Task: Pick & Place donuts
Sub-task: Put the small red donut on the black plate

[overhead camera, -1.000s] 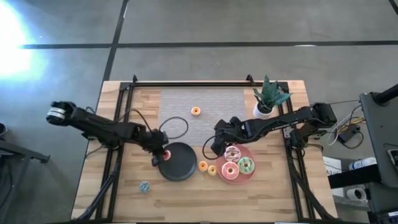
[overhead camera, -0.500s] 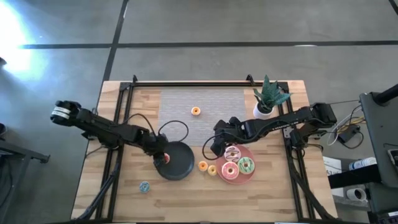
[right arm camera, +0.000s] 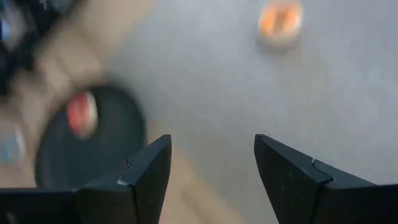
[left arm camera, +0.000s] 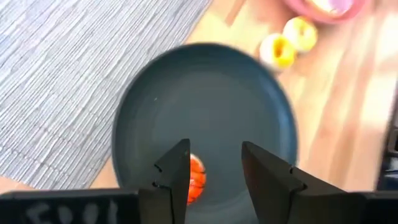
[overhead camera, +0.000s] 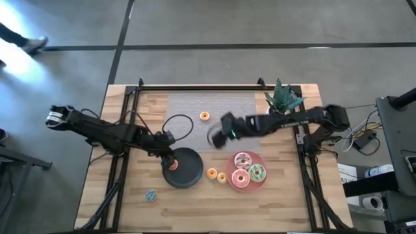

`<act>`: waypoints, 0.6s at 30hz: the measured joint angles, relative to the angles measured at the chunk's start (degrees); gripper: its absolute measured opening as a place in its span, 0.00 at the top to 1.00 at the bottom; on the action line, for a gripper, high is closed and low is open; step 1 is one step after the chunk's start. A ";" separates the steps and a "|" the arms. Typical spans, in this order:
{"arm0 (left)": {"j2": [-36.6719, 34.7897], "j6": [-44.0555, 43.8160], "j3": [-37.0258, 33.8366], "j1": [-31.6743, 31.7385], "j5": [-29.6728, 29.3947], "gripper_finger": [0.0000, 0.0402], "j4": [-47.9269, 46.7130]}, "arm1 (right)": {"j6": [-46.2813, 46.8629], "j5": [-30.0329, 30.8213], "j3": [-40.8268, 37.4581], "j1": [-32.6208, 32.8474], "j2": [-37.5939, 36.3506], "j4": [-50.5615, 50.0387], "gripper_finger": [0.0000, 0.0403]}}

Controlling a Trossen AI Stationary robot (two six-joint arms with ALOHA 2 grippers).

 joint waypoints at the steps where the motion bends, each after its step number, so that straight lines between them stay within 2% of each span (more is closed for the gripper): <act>1: -0.35 0.00 0.46 0.00 -0.23 0.70 -0.21 | -0.93 -0.75 0.34 -1.79 0.46 1.78 0.45; 5: -1.96 -0.06 2.46 0.00 -3.12 0.70 -4.54 | -7.17 -6.42 3.55 -6.79 4.41 3.67 0.45; 8: -3.62 -1.09 3.36 0.02 -6.70 0.70 -11.16 | -18.64 -8.61 6.89 -7.70 8.67 2.64 0.45; 11: -5.99 -4.42 3.39 0.02 -9.78 0.70 -17.55 | -33.43 -6.31 11.67 -7.74 13.00 -1.22 0.45; 13: -7.59 -6.70 3.39 -0.04 -11.09 0.70 -21.20 | -38.89 -3.76 15.56 -8.10 15.62 -4.43 0.45; 18: -11.55 -10.37 2.19 -0.13 -13.11 0.70 -22.84 | -48.65 -2.92 25.47 -10.78 22.88 -12.67 0.45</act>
